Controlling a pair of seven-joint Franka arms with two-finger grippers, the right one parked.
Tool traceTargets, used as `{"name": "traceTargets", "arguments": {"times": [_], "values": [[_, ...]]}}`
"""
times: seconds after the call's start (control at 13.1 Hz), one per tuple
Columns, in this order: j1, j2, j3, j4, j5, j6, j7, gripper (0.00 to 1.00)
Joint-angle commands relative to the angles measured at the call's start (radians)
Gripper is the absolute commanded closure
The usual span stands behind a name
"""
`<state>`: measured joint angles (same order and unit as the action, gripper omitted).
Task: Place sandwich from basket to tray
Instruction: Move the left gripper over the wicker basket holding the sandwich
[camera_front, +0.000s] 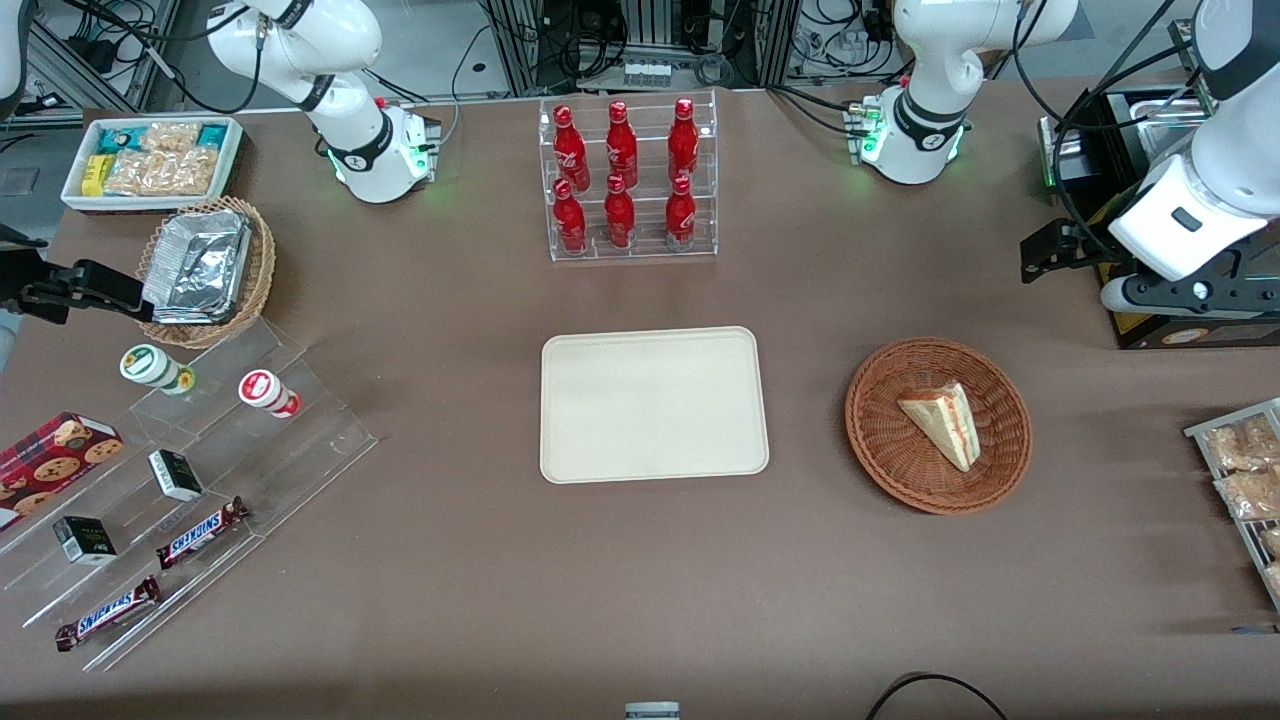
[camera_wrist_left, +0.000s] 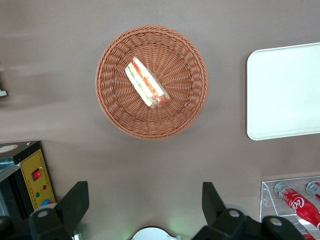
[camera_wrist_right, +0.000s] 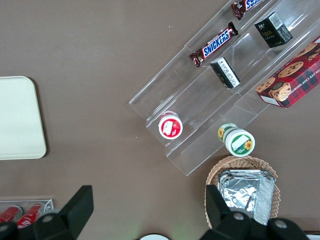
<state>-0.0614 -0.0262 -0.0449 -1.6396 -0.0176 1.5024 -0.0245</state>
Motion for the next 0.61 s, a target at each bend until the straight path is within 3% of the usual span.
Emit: {"name": "traceTargets", "arguments": {"times": [0.0,0.53], "values": [[-0.014,0.002,0.016,0.017,-0.005,-0.025,0.012,0.00],[-0.001,0.011,0.031,-0.135,0.001,0.083,0.014,0.00]]}}
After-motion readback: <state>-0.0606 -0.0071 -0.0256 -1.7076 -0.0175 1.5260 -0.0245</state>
